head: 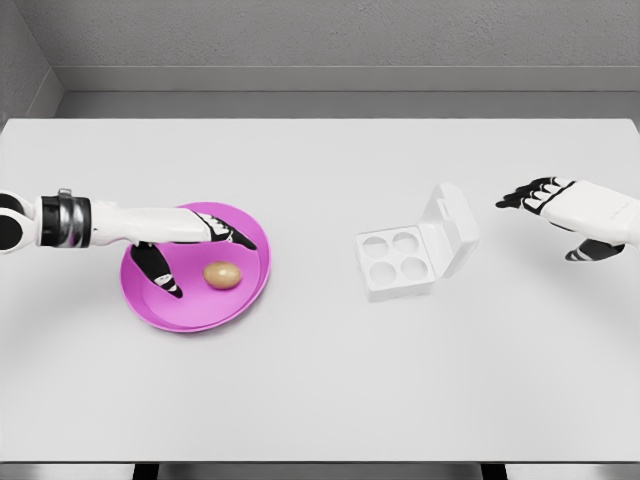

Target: Pack egg into the box and close the box lid

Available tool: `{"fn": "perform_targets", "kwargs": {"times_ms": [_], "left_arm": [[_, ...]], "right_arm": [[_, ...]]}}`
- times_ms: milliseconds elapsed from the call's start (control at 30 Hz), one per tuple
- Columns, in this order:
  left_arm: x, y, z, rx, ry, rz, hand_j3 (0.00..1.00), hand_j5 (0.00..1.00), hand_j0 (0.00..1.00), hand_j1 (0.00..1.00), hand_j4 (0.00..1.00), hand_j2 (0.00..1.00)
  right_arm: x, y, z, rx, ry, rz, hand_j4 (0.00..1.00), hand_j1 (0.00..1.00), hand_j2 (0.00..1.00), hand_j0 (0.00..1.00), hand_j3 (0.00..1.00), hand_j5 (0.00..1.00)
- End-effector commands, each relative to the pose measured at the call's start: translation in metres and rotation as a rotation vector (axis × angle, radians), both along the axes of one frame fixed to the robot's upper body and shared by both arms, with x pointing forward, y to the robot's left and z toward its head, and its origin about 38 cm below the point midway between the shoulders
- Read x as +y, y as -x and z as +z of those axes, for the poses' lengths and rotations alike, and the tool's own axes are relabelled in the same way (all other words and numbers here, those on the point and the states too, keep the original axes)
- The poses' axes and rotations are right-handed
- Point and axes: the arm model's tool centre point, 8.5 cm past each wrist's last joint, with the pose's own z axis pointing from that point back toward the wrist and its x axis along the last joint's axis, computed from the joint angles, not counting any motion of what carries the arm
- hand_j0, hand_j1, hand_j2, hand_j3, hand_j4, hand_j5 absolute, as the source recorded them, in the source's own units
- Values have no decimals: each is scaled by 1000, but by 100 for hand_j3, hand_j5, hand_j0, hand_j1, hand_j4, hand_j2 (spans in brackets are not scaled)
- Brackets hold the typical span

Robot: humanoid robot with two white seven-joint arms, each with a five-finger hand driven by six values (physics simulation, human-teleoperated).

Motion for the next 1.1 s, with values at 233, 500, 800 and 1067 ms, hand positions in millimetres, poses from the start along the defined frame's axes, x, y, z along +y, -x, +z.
{"fn": "perform_targets", "kwargs": {"times_ms": [233,500,800,1067], "left_arm": [[-7,0,-3,7,10,-8,92,92,92,92,92,92],[-12,0,-7,14,12,-16,85,85,85,85,85,85],[-18,2,-13,29,17,-26,82,82,82,82,82,82],[-14,1,-12,25,16,-15,82,82,82,82,82,82]], "right_arm": [[-1,0,1,0,-4,-2,100,100,100,100,100,100],[-1,2,-2,9,-2,-4,100,100,100,100,100,100],[-2,1,-1,6,-1,-6,100,100,100,100,100,100],[-2,0,0,3,-1,-6,100,100,100,100,100,100]]}}
